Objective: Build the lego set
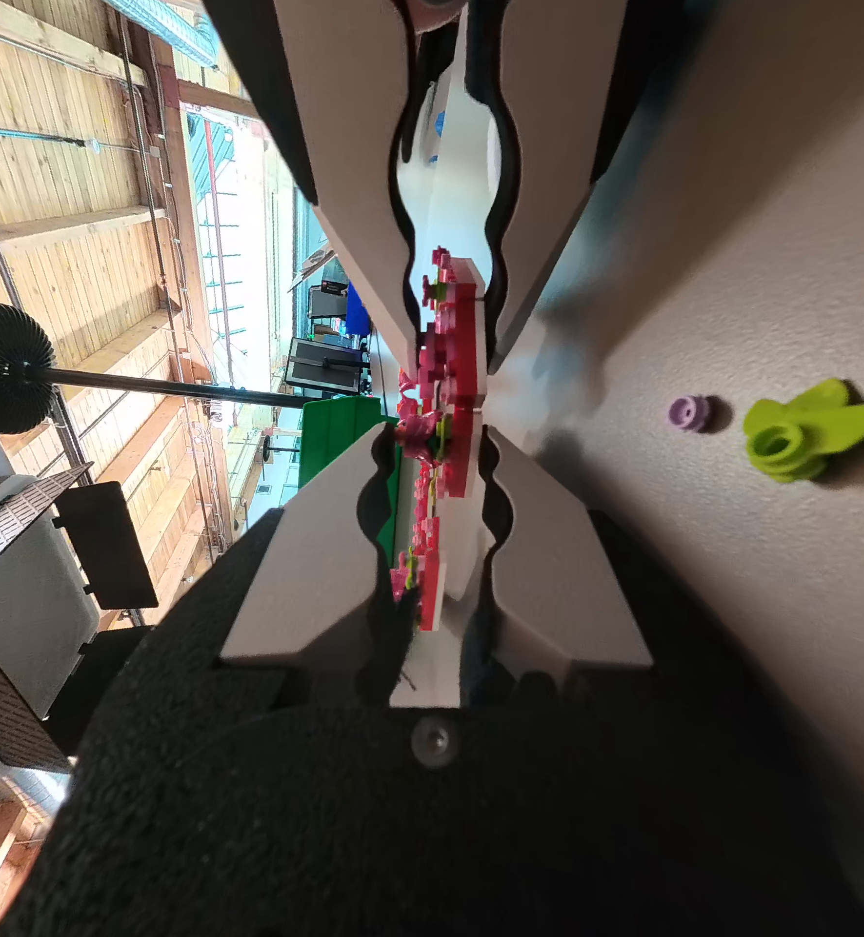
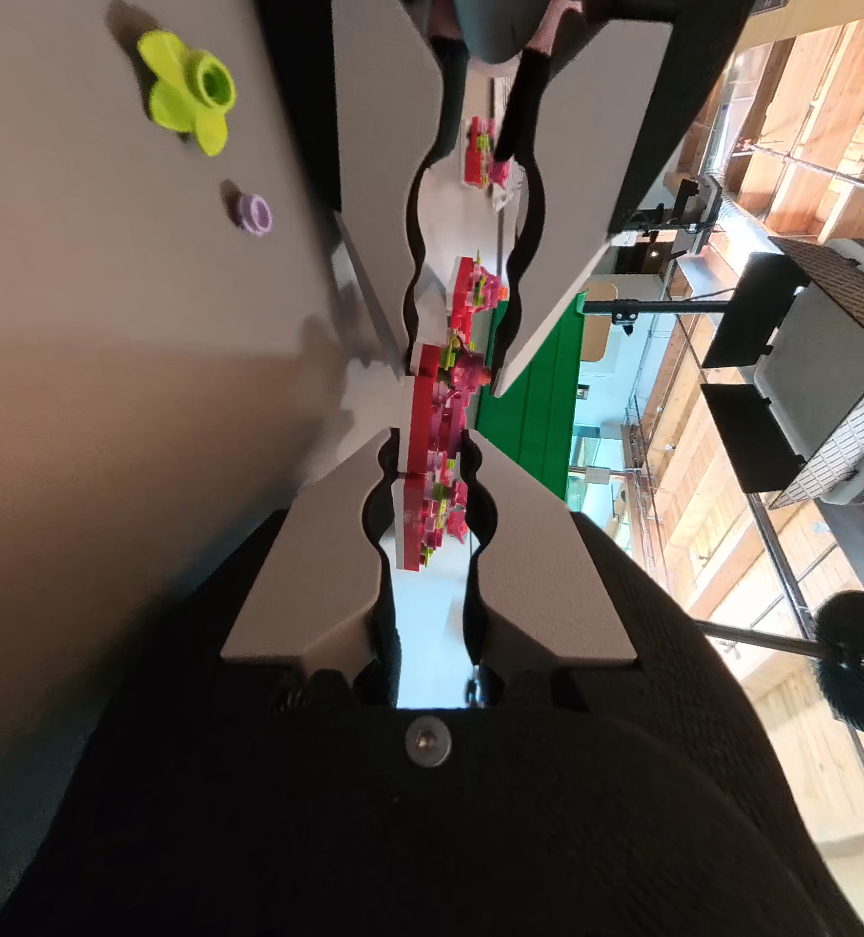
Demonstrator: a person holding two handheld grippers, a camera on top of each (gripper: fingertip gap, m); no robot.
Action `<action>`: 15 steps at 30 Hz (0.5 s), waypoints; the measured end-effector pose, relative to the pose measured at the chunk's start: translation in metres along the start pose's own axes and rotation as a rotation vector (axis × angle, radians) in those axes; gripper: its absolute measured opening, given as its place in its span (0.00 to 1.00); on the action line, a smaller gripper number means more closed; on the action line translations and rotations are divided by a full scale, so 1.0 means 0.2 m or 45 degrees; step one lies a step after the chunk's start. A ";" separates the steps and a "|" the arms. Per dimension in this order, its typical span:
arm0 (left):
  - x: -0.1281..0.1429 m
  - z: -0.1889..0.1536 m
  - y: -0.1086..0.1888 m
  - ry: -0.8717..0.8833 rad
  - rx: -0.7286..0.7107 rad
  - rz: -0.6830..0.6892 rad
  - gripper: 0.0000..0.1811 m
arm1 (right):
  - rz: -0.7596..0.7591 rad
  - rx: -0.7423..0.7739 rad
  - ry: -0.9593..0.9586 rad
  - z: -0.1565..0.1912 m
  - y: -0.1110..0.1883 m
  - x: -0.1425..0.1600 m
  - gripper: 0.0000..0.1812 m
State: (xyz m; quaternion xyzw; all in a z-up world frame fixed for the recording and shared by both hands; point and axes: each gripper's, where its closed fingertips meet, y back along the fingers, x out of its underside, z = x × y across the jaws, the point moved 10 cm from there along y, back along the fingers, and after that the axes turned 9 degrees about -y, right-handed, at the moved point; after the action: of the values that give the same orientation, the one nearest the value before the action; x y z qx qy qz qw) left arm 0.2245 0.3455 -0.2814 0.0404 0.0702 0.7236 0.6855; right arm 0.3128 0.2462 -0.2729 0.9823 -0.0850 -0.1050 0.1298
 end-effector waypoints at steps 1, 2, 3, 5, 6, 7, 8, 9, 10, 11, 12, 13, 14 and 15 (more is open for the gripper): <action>0.00 0.00 0.00 0.000 0.002 0.000 0.16 | 0.002 0.000 0.011 0.00 0.00 0.00 0.12; 0.00 0.00 0.00 -0.002 0.004 0.002 0.16 | 0.006 0.000 0.027 0.00 0.00 0.00 0.12; 0.00 0.00 0.00 -0.004 0.006 0.003 0.17 | 0.011 0.004 0.052 0.00 0.00 0.00 0.12; -0.01 0.00 0.00 -0.002 0.012 -0.001 0.16 | 0.014 0.010 0.105 0.00 0.00 0.00 0.12; -0.01 0.00 0.00 -0.001 0.014 -0.002 0.16 | 0.015 0.010 0.118 0.00 0.00 0.00 0.12; -0.01 0.00 0.00 0.002 0.017 -0.002 0.17 | 0.017 0.010 0.134 0.00 0.01 0.00 0.12; -0.01 0.00 0.00 0.005 0.020 -0.002 0.17 | 0.020 0.013 0.159 0.00 0.01 -0.01 0.12; -0.01 0.00 0.00 0.009 0.023 -0.001 0.17 | 0.024 0.016 0.180 0.00 0.01 -0.01 0.11; -0.01 0.00 0.00 0.012 0.021 0.003 0.17 | 0.029 0.019 0.195 0.00 0.00 -0.01 0.12; 0.00 0.00 -0.01 0.007 0.014 0.007 0.17 | 0.036 0.020 0.201 0.00 0.00 -0.01 0.12; 0.00 0.00 -0.01 0.007 0.012 0.010 0.17 | 0.045 0.015 0.196 0.00 0.00 -0.01 0.12; 0.00 0.00 -0.01 0.007 0.012 0.009 0.17 | 0.051 0.004 0.179 0.00 0.00 -0.01 0.12; 0.00 0.00 -0.01 0.004 0.009 0.009 0.17 | 0.052 -0.004 0.157 0.00 0.00 -0.01 0.12; 0.00 0.00 -0.01 -0.001 0.003 0.009 0.17 | 0.050 -0.010 0.141 0.00 0.00 -0.01 0.13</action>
State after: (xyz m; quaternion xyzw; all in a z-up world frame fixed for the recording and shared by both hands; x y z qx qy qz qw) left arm 0.2258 0.3445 -0.2822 0.0420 0.0706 0.7260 0.6828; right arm 0.3112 0.2470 -0.2722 0.9842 -0.0966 -0.0483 0.1401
